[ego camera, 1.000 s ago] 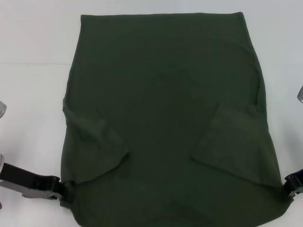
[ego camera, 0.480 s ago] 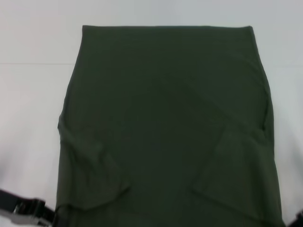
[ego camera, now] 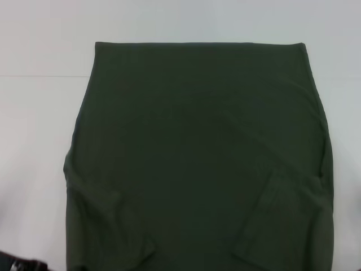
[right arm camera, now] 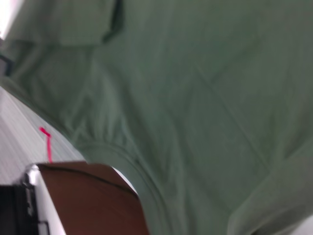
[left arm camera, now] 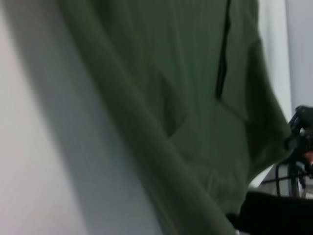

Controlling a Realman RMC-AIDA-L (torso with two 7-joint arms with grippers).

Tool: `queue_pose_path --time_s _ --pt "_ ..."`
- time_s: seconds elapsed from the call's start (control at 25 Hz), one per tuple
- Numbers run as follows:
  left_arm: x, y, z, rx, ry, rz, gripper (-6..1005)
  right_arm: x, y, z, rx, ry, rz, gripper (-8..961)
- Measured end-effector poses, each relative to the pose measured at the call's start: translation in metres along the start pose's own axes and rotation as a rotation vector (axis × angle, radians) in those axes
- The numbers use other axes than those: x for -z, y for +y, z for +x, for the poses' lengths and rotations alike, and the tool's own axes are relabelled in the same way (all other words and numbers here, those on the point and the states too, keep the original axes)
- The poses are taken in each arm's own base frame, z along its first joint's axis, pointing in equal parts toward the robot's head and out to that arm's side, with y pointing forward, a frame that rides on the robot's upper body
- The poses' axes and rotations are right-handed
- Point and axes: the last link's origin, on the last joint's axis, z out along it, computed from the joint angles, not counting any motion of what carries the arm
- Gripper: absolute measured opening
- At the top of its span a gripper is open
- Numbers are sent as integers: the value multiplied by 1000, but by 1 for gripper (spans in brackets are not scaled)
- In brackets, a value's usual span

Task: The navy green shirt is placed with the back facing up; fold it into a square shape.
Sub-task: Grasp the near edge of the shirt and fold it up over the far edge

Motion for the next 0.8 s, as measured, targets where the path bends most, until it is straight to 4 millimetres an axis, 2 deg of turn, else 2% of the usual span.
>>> queue_pose_path --time_s 0.16,0.28,0.32,0.44,0.6,0.8 --pt "11 5 16 -54 149 -42 37 9 4 -8 18 -108 -55 65" --pt "25 11 34 -95 332 -88 36 20 5 -13 21 -219 -90 65" --pt "28 12 37 -97 376 -100 36 28 5 -16 21 -295 -115 65" --pt "37 13 45 -96 480 -132 36 37 4 -18 21 -377 -136 65" --pt "45 12 55 -87 631 -172 36 54 -1 -18 27 -547 -158 65" --pt "46 6 70 -78 787 -174 36 69 -16 -23 12 -712 -125 65"
